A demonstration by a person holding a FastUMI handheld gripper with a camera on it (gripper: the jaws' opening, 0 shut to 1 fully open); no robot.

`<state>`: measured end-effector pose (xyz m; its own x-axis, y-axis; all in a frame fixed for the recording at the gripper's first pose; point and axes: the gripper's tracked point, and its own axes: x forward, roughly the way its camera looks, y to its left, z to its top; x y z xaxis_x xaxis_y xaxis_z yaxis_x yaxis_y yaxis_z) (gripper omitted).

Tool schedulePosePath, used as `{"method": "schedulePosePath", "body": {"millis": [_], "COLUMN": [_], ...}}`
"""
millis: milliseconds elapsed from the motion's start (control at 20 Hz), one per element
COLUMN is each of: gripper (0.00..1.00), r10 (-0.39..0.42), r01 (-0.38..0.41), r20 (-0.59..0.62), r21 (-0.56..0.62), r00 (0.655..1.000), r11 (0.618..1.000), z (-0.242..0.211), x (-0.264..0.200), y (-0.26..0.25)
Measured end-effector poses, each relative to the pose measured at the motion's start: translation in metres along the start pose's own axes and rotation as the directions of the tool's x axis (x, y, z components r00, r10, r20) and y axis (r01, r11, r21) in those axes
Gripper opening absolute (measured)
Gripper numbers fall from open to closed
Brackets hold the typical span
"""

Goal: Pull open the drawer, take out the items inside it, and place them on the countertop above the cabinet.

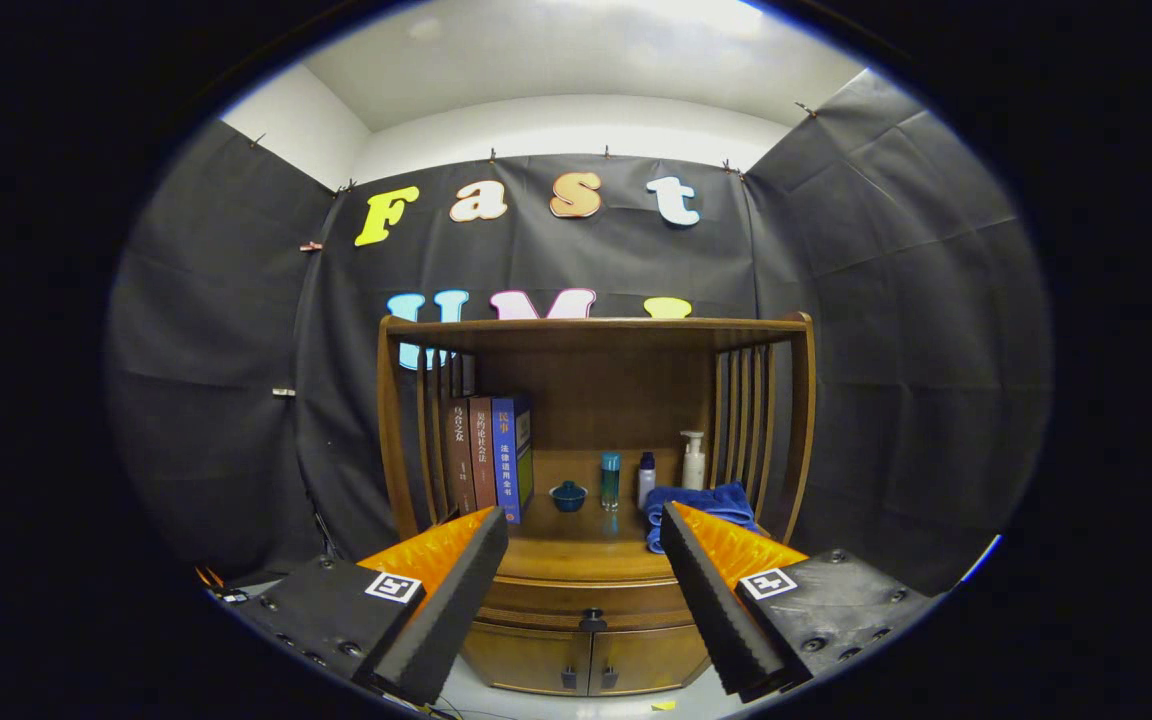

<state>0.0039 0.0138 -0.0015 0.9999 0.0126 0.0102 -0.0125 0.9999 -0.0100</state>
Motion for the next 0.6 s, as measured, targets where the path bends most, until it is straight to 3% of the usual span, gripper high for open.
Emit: {"method": "schedulePosePath", "body": {"millis": [600], "gripper": [0.99], "r10": [-0.004], "r01": [0.004], "r20": [-0.024], "r21": [0.008], "r00": [1.0], "r11": [1.0], "z": [-0.016], "x": [0.005], "y": [0.0]}}
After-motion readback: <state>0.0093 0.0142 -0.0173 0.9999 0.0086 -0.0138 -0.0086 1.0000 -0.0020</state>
